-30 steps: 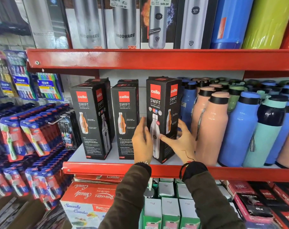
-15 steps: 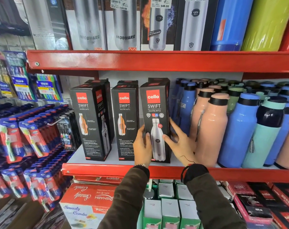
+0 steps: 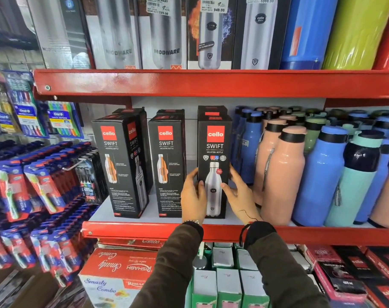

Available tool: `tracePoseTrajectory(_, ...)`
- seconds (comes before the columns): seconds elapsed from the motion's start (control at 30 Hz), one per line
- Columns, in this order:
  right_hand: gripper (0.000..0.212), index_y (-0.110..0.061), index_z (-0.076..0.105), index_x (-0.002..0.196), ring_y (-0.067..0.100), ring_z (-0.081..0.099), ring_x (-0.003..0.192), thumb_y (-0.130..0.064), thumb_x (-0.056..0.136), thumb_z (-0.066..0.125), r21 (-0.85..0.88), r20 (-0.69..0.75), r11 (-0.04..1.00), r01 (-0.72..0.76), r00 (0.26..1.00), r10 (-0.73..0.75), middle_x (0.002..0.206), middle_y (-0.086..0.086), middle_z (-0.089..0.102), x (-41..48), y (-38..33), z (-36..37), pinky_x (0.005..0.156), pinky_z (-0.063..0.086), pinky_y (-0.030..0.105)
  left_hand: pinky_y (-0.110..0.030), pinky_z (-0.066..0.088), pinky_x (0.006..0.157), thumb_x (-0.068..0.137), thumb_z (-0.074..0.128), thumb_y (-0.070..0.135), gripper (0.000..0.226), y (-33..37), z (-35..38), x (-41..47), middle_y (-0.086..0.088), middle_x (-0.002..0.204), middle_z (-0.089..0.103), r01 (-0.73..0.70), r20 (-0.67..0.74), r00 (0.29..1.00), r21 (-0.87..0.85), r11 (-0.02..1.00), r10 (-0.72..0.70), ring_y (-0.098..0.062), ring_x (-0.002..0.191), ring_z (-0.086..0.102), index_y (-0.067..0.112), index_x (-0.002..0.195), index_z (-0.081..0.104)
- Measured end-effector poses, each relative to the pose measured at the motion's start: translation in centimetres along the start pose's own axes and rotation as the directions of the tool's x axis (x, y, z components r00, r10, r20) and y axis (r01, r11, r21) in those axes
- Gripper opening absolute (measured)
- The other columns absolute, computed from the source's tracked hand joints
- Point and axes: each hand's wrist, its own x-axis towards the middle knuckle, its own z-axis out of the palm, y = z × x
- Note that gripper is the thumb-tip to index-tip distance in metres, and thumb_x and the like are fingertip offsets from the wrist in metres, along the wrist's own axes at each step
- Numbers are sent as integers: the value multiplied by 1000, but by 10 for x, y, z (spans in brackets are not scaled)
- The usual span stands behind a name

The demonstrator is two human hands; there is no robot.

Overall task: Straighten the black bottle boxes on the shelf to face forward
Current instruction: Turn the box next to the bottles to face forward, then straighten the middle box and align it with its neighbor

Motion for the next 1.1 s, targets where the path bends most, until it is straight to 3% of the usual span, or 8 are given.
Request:
tracePoseTrajectory(0.23,65,-34,26,152,-36,40,106,-13,98,55,26,-12,1000,-12,1000,12,137,-29,41,-1,4,1,94,36,5,9,32,92,103,48,12,41,-1,-1,-1,0,142,56,10,18,1000,10,1000,-10,2,120,51,14,144,47)
tracePoseTrajectory(0.33,65,-35,27,152,-32,47,101,-14,97,56,12,-16,1000,-11,1000,11,129,-36,43,-1,5,2,95,37,10,8,34,91,103,48,13,40,0,-1,-1,-1,141,58,16,8,1000,8,1000,-16,-1,119,54,15,143,47)
tracePoseTrajectory(0.5,61,-32,36,149,-16,49,118,-14,95,60,35,-67,999,-23,997,25,137,-18,48,-4,6,5,104,44,24,2,40,93,102,50,14,38,2,-1,-4,-1,135,63,55,-14,998,-1,998,-55,-4,117,58,16,140,52)
tracePoseTrajectory(0.6,49,-18,52,138,-22,58,96,-11,91,65,25,-174,998,-50,983,54,128,-9,58,-9,6,7,88,48,7,-21,47,103,101,50,12,36,6,-2,-8,-2,132,65,98,-55,994,-2,995,-98,-9,117,59,15,136,56)
tracePoseTrajectory(0.7,38,-14,61,125,4,67,92,-10,88,70,30,-303,998,-50,951,57,126,2,64,-18,3,8,74,45,-1,-32,48,108,101,51,15,34,8,-4,-16,-2,132,65,105,-80,991,-44,993,-109,-14,122,60,15,135,57)
tracePoseTrajectory(0.9,32,-21,61,109,20,65,90,-6,83,72,-15,-436,992,125,892,-119,111,5,62,-33,-19,18,68,47,5,-11,50,89,103,49,18,31,22,-21,-25,3,121,66,26,-167,985,-132,991,-48,-4,108,64,19,134,55)
tracePoseTrajectory(1.0,27,-18,63,110,13,65,87,-10,85,71,24,-401,988,151,907,-129,110,2,61,-37,-30,31,65,50,11,-14,48,84,103,50,15,31,24,-32,-25,3,120,64,-60,-196,980,-131,990,34,-5,107,62,19,133,56)
tracePoseTrajectory(1.1,27,-18,63,111,13,67,92,-11,86,70,90,-343,985,145,933,-106,112,2,64,-36,-44,48,68,52,13,-25,47,98,102,50,14,34,21,-47,-19,2,128,58,-149,-255,957,-38,988,135,-18,117,57,19,135,53)
